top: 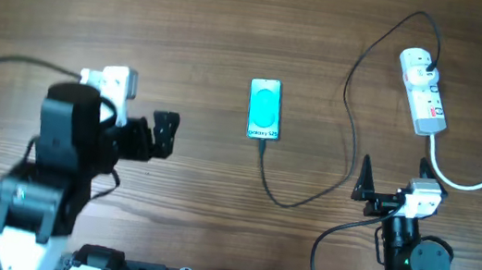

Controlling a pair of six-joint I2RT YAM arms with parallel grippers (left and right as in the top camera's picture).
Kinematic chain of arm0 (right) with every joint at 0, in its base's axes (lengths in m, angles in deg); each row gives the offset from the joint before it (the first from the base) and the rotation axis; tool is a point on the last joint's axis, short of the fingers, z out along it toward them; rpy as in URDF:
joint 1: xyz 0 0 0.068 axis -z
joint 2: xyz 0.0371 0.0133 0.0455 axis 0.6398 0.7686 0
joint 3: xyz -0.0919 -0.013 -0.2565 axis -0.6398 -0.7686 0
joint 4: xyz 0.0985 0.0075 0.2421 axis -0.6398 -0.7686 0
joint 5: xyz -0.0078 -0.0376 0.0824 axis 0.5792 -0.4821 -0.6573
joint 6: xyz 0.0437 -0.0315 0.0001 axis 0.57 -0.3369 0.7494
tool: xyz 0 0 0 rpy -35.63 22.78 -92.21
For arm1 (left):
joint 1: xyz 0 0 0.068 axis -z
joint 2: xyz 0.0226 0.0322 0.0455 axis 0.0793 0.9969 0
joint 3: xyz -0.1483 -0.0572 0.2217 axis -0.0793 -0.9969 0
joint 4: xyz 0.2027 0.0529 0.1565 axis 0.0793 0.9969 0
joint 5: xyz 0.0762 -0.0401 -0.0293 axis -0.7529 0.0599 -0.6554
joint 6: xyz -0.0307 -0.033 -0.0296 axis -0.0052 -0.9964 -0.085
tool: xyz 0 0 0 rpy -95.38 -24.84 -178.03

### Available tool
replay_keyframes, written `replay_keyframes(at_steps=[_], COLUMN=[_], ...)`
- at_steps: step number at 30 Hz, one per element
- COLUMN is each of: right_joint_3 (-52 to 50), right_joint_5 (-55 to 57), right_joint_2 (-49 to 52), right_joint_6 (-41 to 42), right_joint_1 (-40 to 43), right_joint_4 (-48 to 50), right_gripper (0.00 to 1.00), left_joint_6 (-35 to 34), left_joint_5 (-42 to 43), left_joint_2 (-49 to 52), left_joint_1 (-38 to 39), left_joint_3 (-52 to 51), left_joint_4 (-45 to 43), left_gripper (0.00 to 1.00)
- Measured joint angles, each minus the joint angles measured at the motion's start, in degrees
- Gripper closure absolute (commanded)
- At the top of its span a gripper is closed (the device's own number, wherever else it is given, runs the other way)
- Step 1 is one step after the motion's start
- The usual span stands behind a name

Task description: Plug charger to phone and switch on socket

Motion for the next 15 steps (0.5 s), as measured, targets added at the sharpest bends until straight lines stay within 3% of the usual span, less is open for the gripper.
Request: replay_keyframes(at_steps=[15], right_joint_3=[0.0], right_joint_5=[0.0], right_joint_2=[0.0], right_joint_6=[0.0], right_joint_1=[0.0], right_joint_4=[0.0], right_gripper=[0.0], left_joint_6=[0.0], left_joint_5=[-0.2], left_joint_2=[-26.6], left_joint_1=[-8.0], left_joint_3=[-20.7], left_joint_4=[-5.2], left_gripper=[0.0])
